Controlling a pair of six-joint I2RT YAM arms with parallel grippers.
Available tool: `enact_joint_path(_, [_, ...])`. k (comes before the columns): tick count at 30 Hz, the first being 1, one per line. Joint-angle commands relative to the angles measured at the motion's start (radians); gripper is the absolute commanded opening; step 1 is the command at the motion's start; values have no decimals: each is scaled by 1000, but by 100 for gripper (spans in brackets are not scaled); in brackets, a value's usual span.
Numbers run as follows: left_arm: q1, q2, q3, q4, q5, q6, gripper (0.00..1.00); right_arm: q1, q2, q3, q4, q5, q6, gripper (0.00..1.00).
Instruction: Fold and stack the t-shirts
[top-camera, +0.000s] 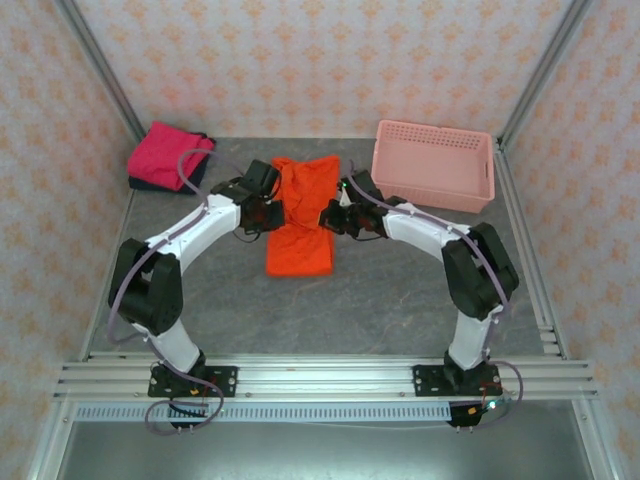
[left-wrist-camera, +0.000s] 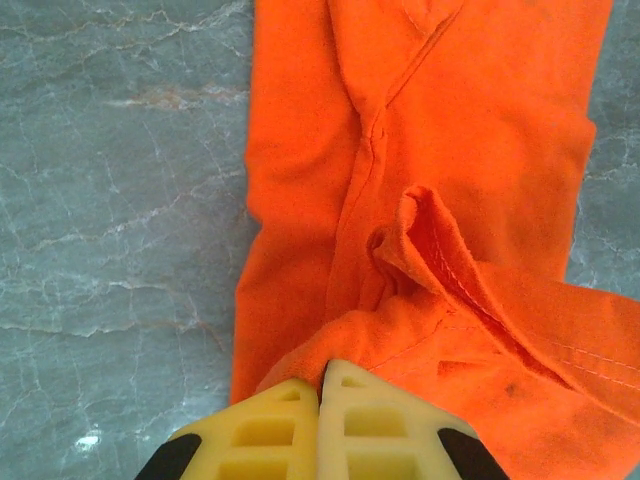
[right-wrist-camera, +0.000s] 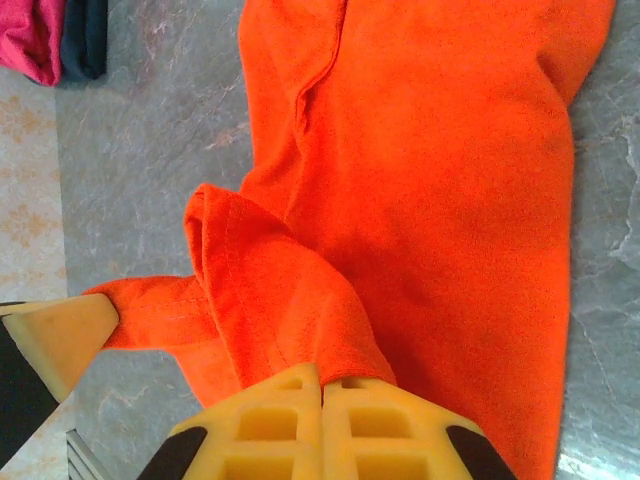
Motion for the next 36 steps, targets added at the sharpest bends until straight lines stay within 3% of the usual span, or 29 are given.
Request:
enact_joint_path(1, [17, 27, 67, 24, -8, 17, 0, -17, 36, 50, -23, -14, -31, 0])
enact_joint_path(14, [36, 179, 154, 18, 15, 11, 0, -57, 140, 98, 7, -41, -26, 0])
enact_joint_path(27, [49, 224, 155, 25, -7, 9, 0, -64, 204, 147, -30, 3, -57, 1])
enact_joint_path(28, [51, 237, 158, 24, -4, 1, 2, -67, 205, 147, -31, 5, -57, 9])
enact_joint_path(31, [53, 240, 159, 26, 10, -18, 29, -71, 171, 133, -27, 18, -55, 29])
enact_joint_path(32, [52, 228, 151, 35, 16, -24, 42, -72, 148, 124, -25, 33, -58, 33])
enact_joint_path(34, [53, 215, 142, 42, 12, -28, 51, -72, 100, 98, -19, 73, -61, 37])
enact_joint_path(36, [53, 167, 146, 27, -4, -27, 67, -72, 57, 75, -16, 102, -69, 42])
